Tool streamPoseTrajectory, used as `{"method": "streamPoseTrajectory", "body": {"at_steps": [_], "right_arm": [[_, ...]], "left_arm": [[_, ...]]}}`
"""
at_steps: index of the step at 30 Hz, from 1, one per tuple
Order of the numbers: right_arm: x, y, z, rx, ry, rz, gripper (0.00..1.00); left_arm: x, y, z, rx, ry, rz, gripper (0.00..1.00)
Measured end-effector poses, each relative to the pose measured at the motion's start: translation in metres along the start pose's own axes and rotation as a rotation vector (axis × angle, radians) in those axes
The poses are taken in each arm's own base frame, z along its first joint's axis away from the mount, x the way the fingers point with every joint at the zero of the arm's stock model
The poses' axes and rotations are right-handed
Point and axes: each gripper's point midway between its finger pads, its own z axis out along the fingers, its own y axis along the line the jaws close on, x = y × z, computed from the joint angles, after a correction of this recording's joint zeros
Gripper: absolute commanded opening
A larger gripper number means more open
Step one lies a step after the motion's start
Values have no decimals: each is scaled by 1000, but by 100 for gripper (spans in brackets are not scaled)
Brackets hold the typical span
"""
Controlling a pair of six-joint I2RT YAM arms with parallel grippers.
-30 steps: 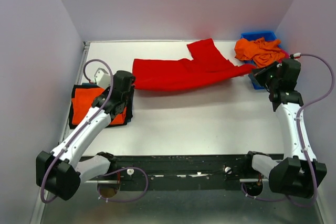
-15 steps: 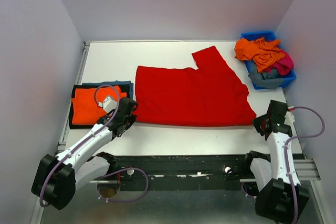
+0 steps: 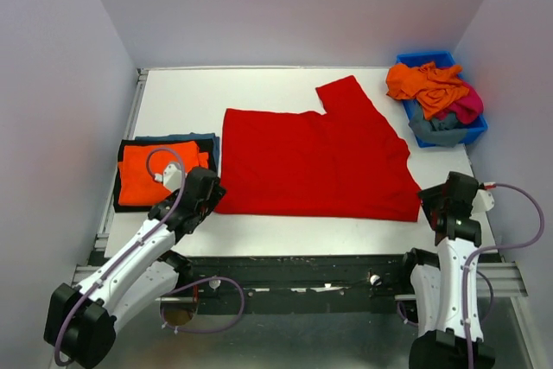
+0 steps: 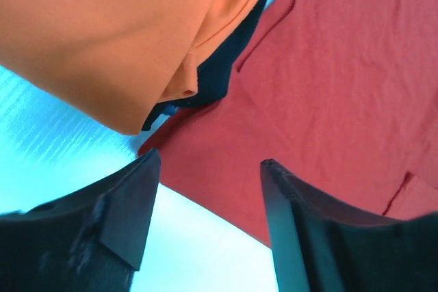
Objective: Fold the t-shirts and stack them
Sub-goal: Fold the flattened tshirt in 1/3 of the way
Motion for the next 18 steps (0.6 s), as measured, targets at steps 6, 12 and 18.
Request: {"method": "streamPoseTrajectory", "body": {"at_steps": [6, 12, 18], "right_arm": [[-34, 42, -22, -175, -106, -88, 61], [-45, 105, -31, -412, -77, -236, 56], [-33, 153, -16, -522, 42, -367, 52]], "left_arm": [[-26, -19, -21, 46, -72, 29, 88], [-62, -70, -37, 117, -167, 151, 91], [-99, -118, -10, 78, -224, 251, 77]]}}
